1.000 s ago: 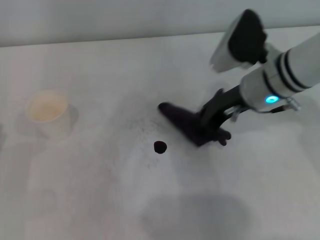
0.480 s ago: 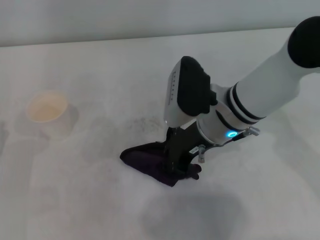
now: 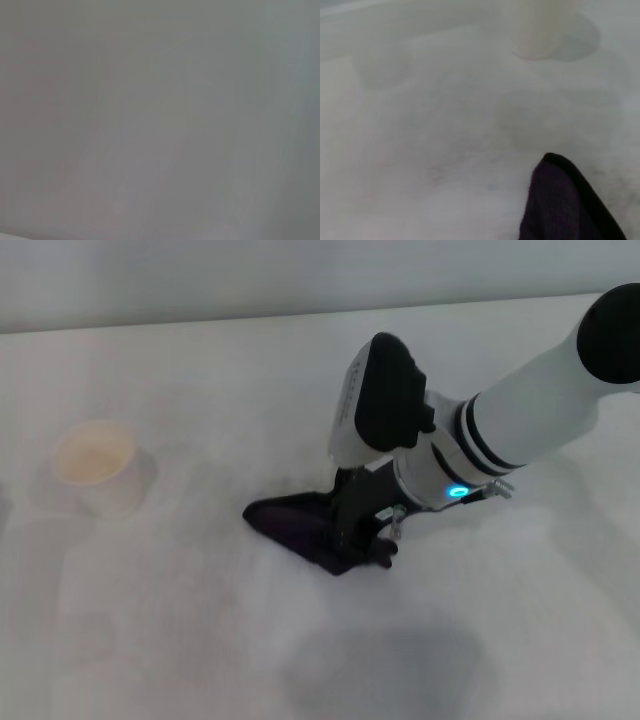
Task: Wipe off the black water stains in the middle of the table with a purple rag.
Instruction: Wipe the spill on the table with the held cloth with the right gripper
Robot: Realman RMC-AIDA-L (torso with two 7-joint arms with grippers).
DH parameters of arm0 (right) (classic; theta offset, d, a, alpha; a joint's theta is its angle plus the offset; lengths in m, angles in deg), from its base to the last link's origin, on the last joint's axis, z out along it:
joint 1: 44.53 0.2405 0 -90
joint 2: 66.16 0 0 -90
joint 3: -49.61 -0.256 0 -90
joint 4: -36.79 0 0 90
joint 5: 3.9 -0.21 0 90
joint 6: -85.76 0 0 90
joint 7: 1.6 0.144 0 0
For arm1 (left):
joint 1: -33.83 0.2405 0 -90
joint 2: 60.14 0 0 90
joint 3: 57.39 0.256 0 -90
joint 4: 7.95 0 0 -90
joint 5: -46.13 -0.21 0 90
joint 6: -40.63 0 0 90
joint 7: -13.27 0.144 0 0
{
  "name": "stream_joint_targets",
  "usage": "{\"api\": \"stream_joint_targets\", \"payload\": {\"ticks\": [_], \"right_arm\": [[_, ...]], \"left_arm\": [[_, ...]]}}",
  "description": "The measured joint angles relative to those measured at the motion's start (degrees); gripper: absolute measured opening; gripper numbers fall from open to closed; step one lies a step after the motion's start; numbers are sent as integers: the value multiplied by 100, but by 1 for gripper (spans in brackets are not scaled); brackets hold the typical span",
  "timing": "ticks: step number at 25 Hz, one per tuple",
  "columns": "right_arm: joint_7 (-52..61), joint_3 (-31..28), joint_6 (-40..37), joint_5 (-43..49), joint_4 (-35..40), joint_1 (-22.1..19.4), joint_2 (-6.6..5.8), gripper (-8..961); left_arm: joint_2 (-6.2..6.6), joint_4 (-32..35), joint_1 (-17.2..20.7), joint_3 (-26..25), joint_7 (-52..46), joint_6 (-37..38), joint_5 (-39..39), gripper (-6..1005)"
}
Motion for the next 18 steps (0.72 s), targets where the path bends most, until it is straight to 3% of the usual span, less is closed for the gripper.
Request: {"api": "stream_joint_targets", "payload": {"ticks": [11,18], "right_arm": [[246,-857,-182,515,-63,-130,-33,121],[257,-60,44,171,81,-2,23,121]], "left_arm": [[0,0,18,-15,-4,0,26,891],[0,0,13,-15,-5,1,27,891]]}}
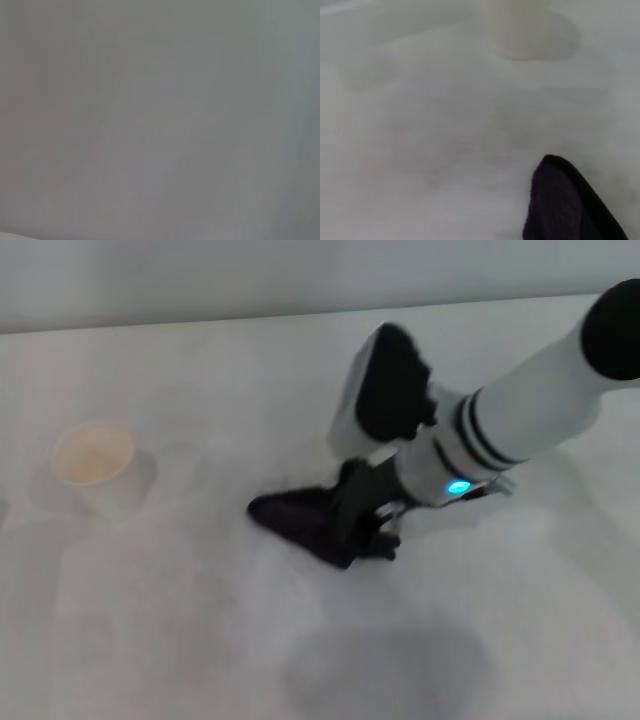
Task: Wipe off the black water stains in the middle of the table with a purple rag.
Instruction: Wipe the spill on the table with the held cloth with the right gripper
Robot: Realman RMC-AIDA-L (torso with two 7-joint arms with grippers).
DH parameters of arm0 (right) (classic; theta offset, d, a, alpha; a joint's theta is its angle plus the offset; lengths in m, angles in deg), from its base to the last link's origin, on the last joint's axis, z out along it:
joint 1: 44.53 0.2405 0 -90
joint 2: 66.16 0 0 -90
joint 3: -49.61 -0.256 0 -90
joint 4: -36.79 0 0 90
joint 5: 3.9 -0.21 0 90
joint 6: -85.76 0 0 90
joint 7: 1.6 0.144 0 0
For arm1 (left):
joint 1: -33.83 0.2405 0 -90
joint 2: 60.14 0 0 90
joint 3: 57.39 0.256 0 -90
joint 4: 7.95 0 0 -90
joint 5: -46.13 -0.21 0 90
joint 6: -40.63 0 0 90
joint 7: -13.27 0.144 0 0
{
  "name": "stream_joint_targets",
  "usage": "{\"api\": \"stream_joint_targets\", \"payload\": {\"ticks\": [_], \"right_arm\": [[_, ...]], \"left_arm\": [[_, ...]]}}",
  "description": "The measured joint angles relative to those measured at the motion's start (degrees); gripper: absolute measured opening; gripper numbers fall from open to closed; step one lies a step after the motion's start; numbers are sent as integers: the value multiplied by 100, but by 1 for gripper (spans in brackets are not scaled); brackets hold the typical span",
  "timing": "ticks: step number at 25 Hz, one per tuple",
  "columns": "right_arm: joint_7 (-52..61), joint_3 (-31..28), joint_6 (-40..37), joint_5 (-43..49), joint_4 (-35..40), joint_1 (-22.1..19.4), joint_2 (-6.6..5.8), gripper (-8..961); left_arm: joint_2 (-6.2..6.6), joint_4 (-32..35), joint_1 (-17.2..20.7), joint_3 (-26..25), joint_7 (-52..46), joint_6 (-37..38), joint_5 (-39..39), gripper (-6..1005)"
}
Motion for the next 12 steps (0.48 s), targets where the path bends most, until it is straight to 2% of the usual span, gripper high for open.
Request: {"api": "stream_joint_targets", "payload": {"ticks": [3,7,10,12], "right_arm": [[-39,331,141,-325,4,111,1,121],[-52,469,63,-374,-19,147,0,120],[-17,352,-126,-230,-71,98,-38,120],[-11,26,-147,9,-76,4,-61,120]], "left_arm": [[0,0,-2,0,0,5,0,891],[0,0,-3,0,0,8,0,891],[0,0,-6,0,0,8,3,891],[0,0,-10,-1,0,8,5,891]]}}
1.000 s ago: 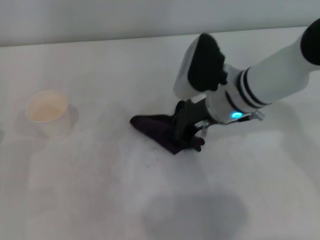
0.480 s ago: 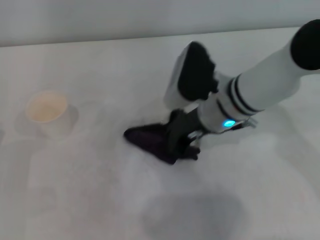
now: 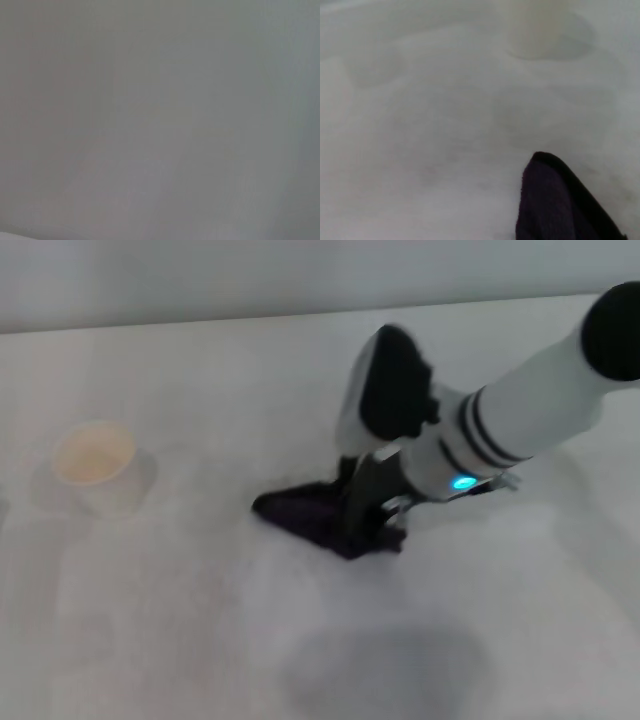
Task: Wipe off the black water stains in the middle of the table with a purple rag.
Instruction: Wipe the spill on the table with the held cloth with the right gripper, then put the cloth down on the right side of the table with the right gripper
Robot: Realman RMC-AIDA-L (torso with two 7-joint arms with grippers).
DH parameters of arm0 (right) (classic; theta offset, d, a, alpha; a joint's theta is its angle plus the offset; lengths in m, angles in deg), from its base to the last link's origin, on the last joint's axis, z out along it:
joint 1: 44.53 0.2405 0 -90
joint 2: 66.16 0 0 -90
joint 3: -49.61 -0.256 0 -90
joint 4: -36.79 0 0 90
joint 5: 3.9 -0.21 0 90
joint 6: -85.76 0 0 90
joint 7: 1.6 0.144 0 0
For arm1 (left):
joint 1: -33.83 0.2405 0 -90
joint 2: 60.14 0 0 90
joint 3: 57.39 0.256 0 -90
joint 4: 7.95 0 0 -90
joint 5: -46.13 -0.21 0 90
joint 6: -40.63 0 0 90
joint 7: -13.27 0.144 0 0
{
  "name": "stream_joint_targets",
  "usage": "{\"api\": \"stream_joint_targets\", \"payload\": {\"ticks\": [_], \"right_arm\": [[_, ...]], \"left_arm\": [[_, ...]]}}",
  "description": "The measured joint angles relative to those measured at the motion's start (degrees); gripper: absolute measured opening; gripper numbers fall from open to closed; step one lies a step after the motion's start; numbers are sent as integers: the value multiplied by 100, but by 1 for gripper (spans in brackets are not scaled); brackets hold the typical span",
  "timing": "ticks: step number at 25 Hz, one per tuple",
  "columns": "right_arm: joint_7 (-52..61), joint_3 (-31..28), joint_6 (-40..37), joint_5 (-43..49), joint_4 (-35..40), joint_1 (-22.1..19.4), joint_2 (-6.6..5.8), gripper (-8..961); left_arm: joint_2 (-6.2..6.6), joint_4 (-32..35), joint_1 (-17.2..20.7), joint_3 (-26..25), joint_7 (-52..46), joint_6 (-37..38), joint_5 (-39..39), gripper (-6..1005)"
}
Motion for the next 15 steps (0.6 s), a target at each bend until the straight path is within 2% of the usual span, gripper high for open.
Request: {"api": "stream_joint_targets", "payload": {"ticks": [7,15], "right_arm": [[88,-1204,186,891,204,-390,-13,120],[47,-1656,64,1188,786,-831,-24,140]], "left_arm": [[0,0,-38,0,0,56,71,890],[0,1,-49,0,0,70,107,891]]}}
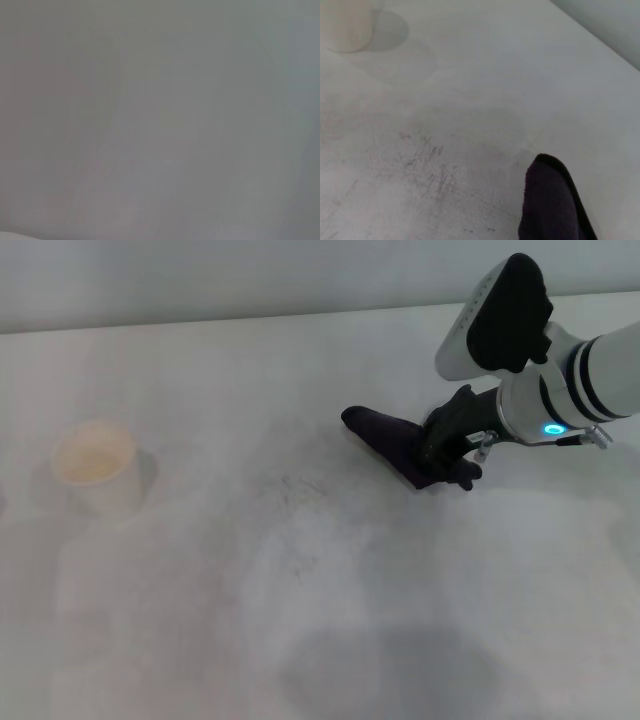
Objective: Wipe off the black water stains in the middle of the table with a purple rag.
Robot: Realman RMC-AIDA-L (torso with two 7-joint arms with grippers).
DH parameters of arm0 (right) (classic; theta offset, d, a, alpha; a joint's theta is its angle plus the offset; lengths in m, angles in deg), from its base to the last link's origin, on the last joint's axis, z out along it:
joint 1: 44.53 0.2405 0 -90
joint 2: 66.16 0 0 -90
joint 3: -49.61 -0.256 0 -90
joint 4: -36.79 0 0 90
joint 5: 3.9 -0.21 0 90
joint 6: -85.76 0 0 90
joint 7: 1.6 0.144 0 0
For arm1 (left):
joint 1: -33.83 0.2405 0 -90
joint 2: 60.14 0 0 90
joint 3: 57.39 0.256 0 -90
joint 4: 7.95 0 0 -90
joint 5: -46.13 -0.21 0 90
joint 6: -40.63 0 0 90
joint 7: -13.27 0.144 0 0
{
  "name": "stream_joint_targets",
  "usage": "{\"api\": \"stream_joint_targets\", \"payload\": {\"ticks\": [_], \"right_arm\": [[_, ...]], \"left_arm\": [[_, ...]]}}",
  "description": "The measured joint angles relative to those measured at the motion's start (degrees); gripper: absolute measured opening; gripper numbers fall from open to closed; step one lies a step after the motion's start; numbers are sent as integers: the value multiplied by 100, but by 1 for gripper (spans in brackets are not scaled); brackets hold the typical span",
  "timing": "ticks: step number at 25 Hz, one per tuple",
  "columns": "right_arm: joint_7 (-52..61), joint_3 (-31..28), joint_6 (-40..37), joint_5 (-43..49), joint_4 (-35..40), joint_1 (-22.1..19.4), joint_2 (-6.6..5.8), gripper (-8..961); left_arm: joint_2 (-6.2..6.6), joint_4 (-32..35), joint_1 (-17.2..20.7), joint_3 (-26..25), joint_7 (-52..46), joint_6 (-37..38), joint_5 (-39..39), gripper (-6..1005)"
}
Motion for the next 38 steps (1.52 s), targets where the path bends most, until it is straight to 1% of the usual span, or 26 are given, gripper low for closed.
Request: {"api": "stream_joint_targets", "payload": {"ticks": [9,14,17,19,20,24,27,29,32,34,35,38], "right_arm": [[73,63,-56,117,-109,5,33,165],[89,12,-135,-105,50,-112,29,393],[-218,-41,-343,-635,170,-246,8,605],[-684,-155,-450,-1149,171,-319,8,648],[-1026,-253,-476,-1553,82,-335,12,670],[-2317,-749,-468,-3281,-545,-272,8,756],[-3295,-1255,-223,-4623,-1054,-321,4,820],[-4065,-1703,161,-5597,-1524,-404,2,847],[-5395,-2354,866,-7102,-2606,-474,14,862],[-6707,-2677,1414,-8192,-3556,-482,21,866],[-7368,-2779,1632,-8590,-3968,-485,34,866],[-9748,-2972,1902,-9649,-5126,-475,74,864]], "left_arm": [[0,8,-1,0,0,0,80,891],[0,9,16,0,-7,0,136,890],[0,9,20,0,-8,0,136,890],[0,9,28,0,-9,-1,136,890],[0,9,33,0,-9,-1,136,890],[0,9,44,0,-9,-1,136,890],[0,9,46,0,-7,1,136,890],[0,8,46,0,0,3,136,890],[1,8,47,0,15,30,133,890],[5,8,47,0,19,74,131,890],[7,8,47,0,19,95,130,890],[10,10,44,1,15,180,130,890]]}}
